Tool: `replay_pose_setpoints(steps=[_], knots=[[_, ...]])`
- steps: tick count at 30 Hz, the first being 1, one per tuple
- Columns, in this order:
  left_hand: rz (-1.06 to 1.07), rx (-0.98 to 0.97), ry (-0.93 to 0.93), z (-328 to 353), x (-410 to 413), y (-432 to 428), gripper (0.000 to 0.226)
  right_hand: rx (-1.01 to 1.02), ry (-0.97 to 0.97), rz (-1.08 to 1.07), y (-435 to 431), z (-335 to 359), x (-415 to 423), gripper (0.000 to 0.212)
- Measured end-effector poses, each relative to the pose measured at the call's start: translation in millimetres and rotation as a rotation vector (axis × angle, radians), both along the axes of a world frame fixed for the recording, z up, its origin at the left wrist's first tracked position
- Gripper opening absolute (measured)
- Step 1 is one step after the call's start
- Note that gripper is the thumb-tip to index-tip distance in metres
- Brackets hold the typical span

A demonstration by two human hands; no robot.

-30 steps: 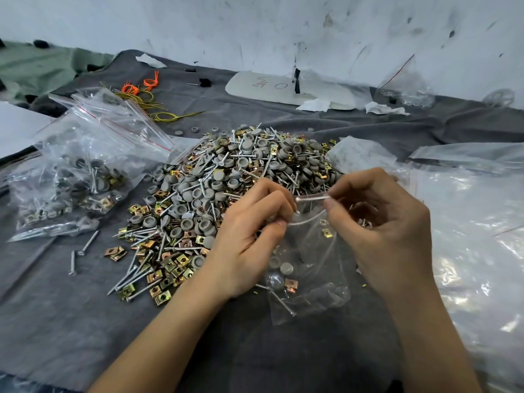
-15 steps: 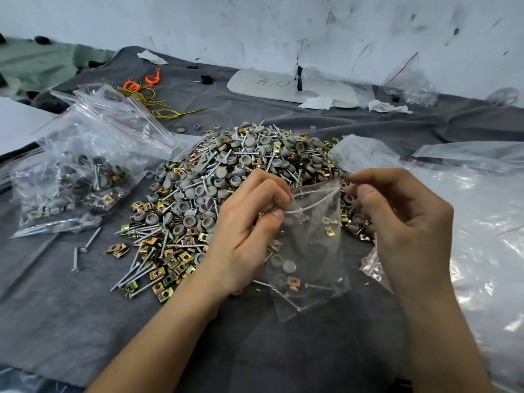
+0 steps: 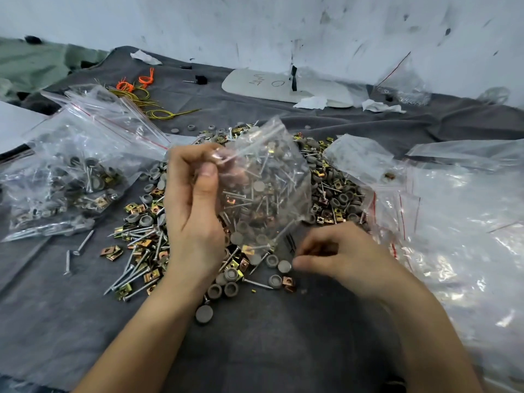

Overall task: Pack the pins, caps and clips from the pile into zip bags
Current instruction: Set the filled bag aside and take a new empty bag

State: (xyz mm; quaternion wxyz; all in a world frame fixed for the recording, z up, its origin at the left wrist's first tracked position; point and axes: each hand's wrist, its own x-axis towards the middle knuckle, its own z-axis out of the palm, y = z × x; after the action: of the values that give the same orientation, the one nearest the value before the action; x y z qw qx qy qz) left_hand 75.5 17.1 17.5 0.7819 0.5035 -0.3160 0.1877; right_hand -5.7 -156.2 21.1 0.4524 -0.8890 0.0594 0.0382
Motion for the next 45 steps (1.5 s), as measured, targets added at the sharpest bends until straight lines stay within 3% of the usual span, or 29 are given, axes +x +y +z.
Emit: replay_pose_setpoints(steps=[4, 9, 15, 19, 22, 25, 30, 32, 35, 39, 42, 45], knots=[[0.017, -0.037, -0.012, 1.5, 1.1, 0.8, 0.019, -0.185, 0.068, 0.233, 29.8, -3.6, 4.5, 0.013], [0.047, -0.057, 0.027, 2.8, 3.2, 3.3, 0.015, -0.394, 0.033, 0.243, 53.0, -9.9, 8.1, 0.023], [0.058, -0.048, 0.039, 3.5, 4.9, 6.4, 0.031, -0.408, -0.064, 0.184, 58.1, -11.1, 10.4, 0.021], [0.071, -0.029, 0.046, 1.8, 4.2, 4.9, 0.015, -0.405, -0.017, 0.172, 58.1, -13.6, 12.0, 0.013], [0.088, 0.021, 0.02, 0.8, 4.4, 4.0, 0.016, -0.439, -0.045, 0.193, 59.8, -13.4, 11.3, 0.008], [0.088, 0.044, -0.005, 1.5, 3.7, 4.5, 0.017, -0.285, -0.132, 0.208, 48.6, -5.1, 9.5, 0.013], [0.075, 0.087, -0.078, 8.7, -3.1, 3.3, 0.014, 0.5, -0.368, -0.003, 5.9, 26.2, -11.1, 0.017], [0.074, 0.168, -0.178, 13.9, -7.1, 2.2, 0.015, 0.638, -0.559, -0.111, -2.0, 36.2, -18.3, 0.018], [0.031, 0.334, -0.304, 21.7, -12.3, 0.7, 0.019, 0.61, -0.825, -0.188, 2.0, 51.9, -23.7, 0.018], [-0.085, 0.526, -0.39, 30.1, -17.4, 1.1, 0.014, 0.386, -1.093, -0.24, 23.6, 67.7, -26.1, 0.013], [-0.167, 0.545, -0.36, 34.7, -22.2, -2.5, 0.014, 0.301, -1.153, -0.276, 34.4, 71.3, -24.8, 0.016], [-0.204, 0.54, -0.343, 36.8, -25.2, -5.3, 0.021, 0.255, -1.071, -0.264, 35.2, 70.0, -23.7, 0.014]])
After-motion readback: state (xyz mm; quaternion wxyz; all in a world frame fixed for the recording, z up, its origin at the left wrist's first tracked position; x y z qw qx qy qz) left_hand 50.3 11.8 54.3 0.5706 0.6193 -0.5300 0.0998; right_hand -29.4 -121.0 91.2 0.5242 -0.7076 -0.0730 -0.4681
